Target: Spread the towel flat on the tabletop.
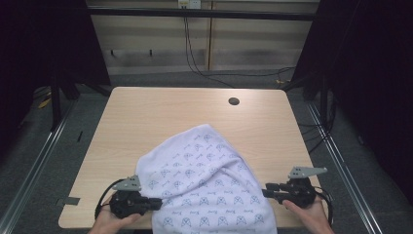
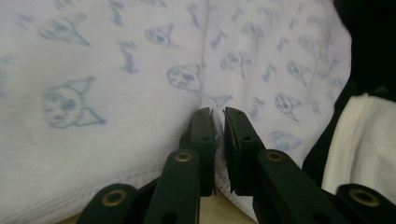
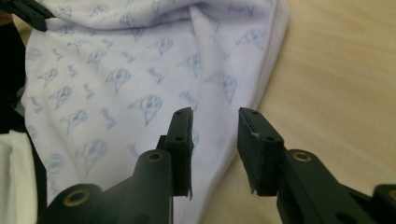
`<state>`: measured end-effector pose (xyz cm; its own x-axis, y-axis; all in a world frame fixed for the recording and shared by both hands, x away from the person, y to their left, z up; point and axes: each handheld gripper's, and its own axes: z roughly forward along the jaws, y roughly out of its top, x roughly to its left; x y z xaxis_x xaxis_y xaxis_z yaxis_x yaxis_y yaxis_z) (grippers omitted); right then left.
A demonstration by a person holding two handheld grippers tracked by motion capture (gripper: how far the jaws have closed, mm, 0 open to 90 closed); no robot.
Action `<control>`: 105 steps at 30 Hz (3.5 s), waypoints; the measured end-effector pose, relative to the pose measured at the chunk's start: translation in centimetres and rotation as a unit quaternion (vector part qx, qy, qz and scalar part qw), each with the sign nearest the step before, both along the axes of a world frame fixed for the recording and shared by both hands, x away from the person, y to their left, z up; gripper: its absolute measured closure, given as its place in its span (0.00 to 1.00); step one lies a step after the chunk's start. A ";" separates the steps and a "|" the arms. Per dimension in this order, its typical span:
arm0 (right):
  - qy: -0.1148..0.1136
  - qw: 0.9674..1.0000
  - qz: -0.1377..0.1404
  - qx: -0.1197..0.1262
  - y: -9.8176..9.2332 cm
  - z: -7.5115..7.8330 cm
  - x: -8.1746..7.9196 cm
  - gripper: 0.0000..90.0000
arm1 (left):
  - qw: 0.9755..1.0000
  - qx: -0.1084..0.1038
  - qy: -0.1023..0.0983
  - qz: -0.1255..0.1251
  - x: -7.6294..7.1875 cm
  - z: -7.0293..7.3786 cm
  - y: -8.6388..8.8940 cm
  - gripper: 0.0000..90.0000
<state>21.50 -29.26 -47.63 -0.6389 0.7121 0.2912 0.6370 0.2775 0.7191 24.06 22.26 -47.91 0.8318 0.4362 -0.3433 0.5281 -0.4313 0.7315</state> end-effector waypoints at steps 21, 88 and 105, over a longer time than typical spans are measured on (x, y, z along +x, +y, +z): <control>-0.020 1.000 0.023 -0.001 9.8 -1.9 15.8 0.99 | 0.996 0.047 -0.024 0.068 5.7 -1.4 -0.8 0.93; -0.083 0.990 0.090 0.075 7.7 4.8 5.7 0.95 | 0.996 -0.067 -0.044 0.048 3.4 2.7 -3.0 0.94; -0.024 0.993 0.099 0.057 6.3 0.4 0.9 0.70 | 0.999 -0.022 -0.022 -0.033 2.3 0.8 -8.1 0.93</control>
